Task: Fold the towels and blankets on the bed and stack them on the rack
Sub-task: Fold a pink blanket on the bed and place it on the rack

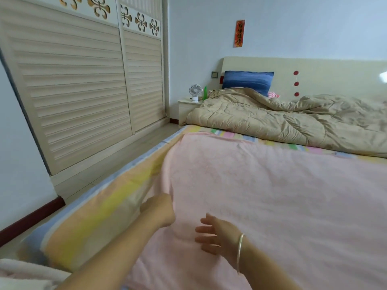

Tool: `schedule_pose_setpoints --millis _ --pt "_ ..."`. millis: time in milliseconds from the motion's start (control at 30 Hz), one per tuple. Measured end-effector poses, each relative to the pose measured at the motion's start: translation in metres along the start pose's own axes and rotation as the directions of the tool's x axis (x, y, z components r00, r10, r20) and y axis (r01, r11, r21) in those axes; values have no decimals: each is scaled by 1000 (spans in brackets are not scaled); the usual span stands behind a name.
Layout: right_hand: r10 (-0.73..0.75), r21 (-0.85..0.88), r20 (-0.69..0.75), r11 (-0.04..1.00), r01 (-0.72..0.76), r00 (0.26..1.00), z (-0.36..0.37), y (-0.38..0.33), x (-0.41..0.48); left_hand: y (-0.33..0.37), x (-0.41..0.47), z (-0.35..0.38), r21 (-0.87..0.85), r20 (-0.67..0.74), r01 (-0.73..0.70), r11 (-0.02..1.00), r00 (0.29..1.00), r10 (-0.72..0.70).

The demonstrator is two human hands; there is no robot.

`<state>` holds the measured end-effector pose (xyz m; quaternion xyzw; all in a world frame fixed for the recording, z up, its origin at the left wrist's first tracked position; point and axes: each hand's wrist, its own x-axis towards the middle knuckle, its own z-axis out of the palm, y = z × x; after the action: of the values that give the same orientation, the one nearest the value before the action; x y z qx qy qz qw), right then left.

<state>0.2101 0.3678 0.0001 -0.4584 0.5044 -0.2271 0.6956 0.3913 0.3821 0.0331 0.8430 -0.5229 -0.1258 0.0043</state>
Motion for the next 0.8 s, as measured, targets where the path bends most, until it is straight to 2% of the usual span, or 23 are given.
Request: schedule_pose_setpoints --millis 67,167,233,300,400,467,533,633,800 --pt "29 144 -46 989 -22 999 -38 -3 -15 49 -11 1 -81 6 -191 978 981 192" --pt "42 283 -139 959 -1 989 -114 2 -37 136 -39 20 -251 34 -461 851 875 484" --pt "56 280 -142 960 -14 988 -167 5 -52 188 -65 41 -439 85 -543 716 768 635" --pt "72 207 -144 978 -41 987 -230 10 -71 248 -96 64 -515 105 -596 616 670 735" --pt "62 19 -259 998 -59 964 -316 18 -97 331 -128 95 -561 61 -648 516 588 806" --pt "33 -51 -374 997 -56 927 -372 26 -114 383 -143 112 -640 61 -621 453 546 836" --pt "17 -50 -439 998 -44 899 -417 33 -128 426 -157 126 -710 100 -560 427 519 849" --pt "-19 -22 -518 1000 9 855 -494 47 -155 501 -189 143 -726 106 -568 388 465 879" --pt "-58 5 -559 997 73 827 -605 65 -208 610 -240 173 -757 80 -552 350 453 888"
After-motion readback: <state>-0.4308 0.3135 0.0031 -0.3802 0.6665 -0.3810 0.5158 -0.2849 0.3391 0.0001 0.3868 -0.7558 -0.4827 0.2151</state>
